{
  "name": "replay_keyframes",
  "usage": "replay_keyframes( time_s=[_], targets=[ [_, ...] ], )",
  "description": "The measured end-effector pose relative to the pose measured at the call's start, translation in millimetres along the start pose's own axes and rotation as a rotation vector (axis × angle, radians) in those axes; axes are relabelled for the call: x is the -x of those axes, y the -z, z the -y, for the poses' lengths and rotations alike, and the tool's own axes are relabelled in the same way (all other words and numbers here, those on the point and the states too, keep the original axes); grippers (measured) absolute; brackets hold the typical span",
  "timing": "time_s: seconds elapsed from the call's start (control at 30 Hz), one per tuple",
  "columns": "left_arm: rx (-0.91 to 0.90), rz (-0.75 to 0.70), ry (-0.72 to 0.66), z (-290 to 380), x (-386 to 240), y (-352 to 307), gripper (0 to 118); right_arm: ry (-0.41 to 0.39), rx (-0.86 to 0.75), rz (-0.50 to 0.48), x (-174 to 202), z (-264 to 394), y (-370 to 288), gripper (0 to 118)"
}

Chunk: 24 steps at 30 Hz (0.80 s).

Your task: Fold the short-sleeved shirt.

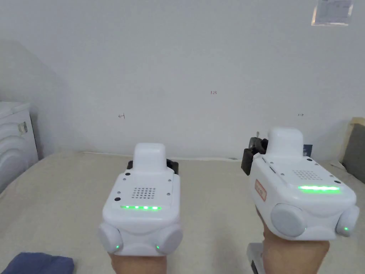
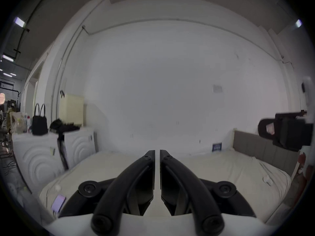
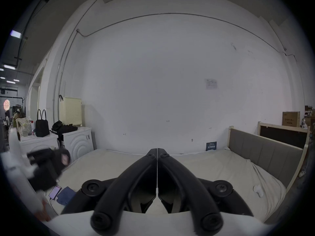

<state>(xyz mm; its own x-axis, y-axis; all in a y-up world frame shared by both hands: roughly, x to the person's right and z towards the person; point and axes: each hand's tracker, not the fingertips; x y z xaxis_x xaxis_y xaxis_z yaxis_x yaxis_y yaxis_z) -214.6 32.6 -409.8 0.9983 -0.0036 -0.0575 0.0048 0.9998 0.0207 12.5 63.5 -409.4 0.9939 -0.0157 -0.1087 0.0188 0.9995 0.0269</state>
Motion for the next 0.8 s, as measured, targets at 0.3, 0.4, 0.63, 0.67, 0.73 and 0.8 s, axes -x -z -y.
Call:
replay_keyframes(
  time_s=[0.3, 0.4, 0.63, 0.67, 0.73, 0.8],
  targets=[
    [0.043, 0.029, 0.13, 69.9, -30.2, -36.5, 6, 0.02, 0.105, 0.021, 4.6, 84.5, -45.9, 2],
    [0.06, 0.02, 0.106, 53.9, -31.6, -40.5, 10, 0.006, 0.063, 0.019, 10.2, 70.0, -50.2, 3],
    [0.035, 0.057, -0.023, 42.0, -14.0, -37.6, 118, 0.004, 0.167, 0.014, 7.3, 67.5, -40.2, 118],
    [-0.039, 0.014, -0.059, 40.9, -14.9, -46.1, 118, 0.027, 0.144, 0.044, 1.4, 73.2, -41.9, 118],
    [-0.008, 0.0, -0.064, 34.6, -8.8, -35.8, 118, 0.036, 0.12, 0.07, -5.3, 68.9, -42.7, 118],
    [0.011, 0.043, -0.089, 32.2, -5.8, -27.1, 118, 0.041, 0.125, 0.057, -7.1, 63.5, -46.7, 118]
  ],
)
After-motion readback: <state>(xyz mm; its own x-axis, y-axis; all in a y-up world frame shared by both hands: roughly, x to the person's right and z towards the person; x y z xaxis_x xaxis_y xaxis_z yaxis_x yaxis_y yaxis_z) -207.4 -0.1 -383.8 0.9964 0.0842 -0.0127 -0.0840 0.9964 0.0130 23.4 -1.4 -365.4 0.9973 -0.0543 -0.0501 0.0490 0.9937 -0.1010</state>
